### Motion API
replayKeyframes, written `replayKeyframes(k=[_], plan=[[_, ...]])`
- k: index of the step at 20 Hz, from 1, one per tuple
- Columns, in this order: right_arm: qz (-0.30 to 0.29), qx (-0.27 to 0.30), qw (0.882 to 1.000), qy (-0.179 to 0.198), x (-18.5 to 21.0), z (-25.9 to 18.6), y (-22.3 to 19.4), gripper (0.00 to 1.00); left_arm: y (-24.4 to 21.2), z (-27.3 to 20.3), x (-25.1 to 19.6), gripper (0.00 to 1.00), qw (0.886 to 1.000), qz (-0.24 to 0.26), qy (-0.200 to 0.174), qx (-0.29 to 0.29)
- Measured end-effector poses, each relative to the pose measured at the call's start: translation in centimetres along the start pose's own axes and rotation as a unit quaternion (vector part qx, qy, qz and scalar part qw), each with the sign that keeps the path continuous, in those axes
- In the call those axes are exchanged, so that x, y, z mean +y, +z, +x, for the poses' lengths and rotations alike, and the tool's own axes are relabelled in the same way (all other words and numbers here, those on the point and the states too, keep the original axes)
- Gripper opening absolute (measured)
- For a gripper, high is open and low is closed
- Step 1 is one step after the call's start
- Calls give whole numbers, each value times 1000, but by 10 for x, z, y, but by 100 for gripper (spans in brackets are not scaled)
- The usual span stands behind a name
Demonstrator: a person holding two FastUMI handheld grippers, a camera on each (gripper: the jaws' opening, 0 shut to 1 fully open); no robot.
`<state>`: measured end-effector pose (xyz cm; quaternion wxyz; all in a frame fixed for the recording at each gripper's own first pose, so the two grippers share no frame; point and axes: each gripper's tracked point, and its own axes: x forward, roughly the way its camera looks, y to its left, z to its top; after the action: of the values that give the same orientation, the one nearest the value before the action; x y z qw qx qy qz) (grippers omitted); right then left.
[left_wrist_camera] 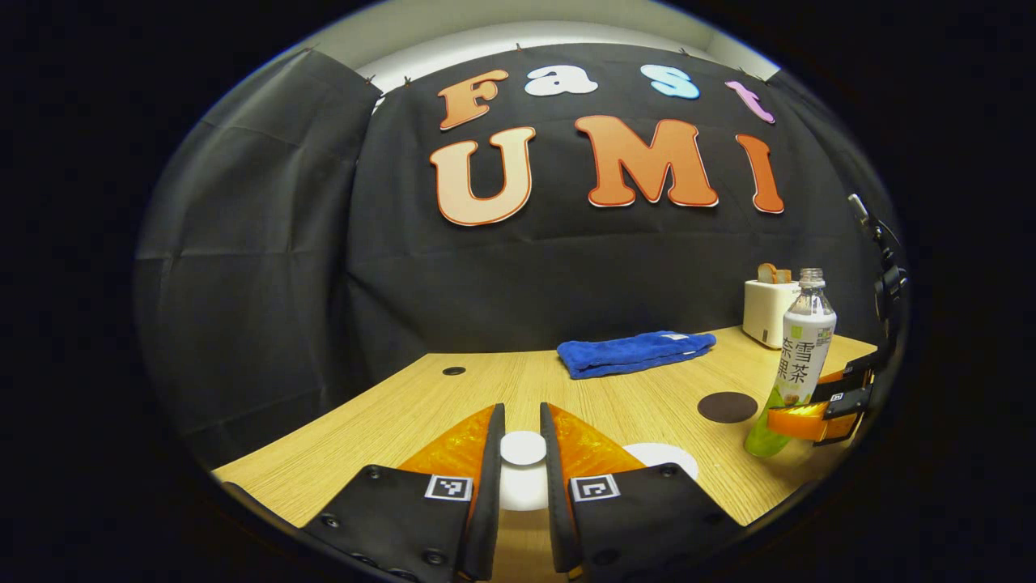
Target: Open the teacup lid with one hand, grasp the water bottle and pour water into the teacup with the other hand; after pouring, place the water bottle on the coaster and then close the teacup lid.
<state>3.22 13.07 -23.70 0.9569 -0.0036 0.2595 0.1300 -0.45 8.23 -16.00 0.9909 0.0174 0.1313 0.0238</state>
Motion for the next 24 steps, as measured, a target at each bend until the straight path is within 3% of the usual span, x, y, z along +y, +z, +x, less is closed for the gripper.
replayKeyframes(k=[5, 9, 13, 16, 20, 24], plan=[[-84, -16, 995, -44, -11, 1, 14, 65, 0, -2, 15, 30, 1000, -2, 10, -3], [-172, -16, 981, -89, -23, 2, 22, 65, -1, -4, 30, 30, 1000, -9, 24, -4], [-277, -28, 951, -133, -32, 0, 34, 65, -8, -7, 44, 27, 999, -14, 35, 2], [-333, -31, 928, -163, -36, 4, 41, 65, -7, -10, 54, 30, 999, -14, 47, 0], [-385, -37, 905, -180, -34, 8, 44, 65, -9, -13, 58, 27, 999, -7, 52, 1], [-448, -52, 871, -194, -29, 8, 56, 65, -12, -12, 62, 30, 999, -5, 54, 4]])
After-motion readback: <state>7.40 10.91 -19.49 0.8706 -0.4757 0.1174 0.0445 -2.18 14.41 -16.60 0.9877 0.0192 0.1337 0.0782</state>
